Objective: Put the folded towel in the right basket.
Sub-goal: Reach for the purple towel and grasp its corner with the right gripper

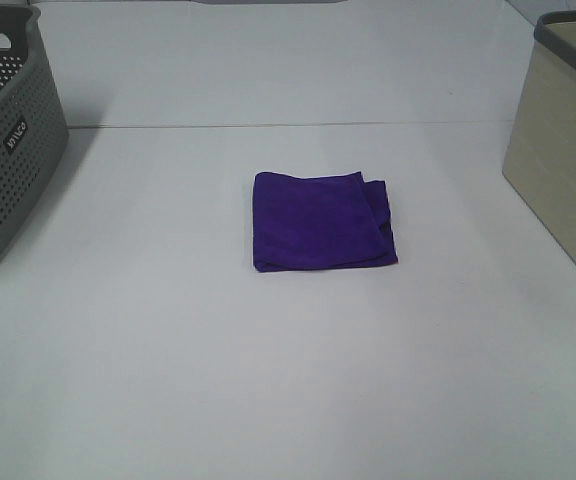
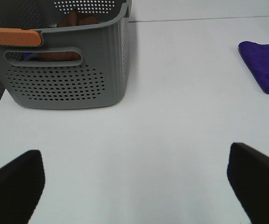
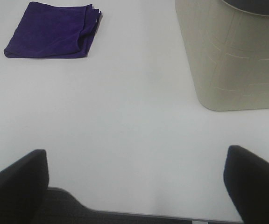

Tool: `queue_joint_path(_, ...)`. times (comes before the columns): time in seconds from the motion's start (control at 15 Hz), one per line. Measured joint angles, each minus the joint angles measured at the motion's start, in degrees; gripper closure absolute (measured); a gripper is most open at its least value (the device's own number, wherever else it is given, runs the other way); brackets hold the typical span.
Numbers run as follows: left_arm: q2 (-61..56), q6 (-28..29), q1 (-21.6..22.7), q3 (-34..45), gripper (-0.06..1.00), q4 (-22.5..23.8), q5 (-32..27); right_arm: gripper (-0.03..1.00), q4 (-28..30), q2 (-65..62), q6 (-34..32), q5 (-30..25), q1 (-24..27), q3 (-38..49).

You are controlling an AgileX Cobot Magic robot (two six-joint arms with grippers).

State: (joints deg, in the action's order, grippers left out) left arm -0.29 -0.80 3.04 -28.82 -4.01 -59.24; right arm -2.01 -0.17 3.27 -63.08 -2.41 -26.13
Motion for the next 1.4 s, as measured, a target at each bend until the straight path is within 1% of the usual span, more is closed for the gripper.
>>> queue_joint_path(1.4,0.00,0.00,0.00,0.00,-0.05,0.00,0.00,-0.01,0.00,0.00,0.00,0.00,0.00,0.00)
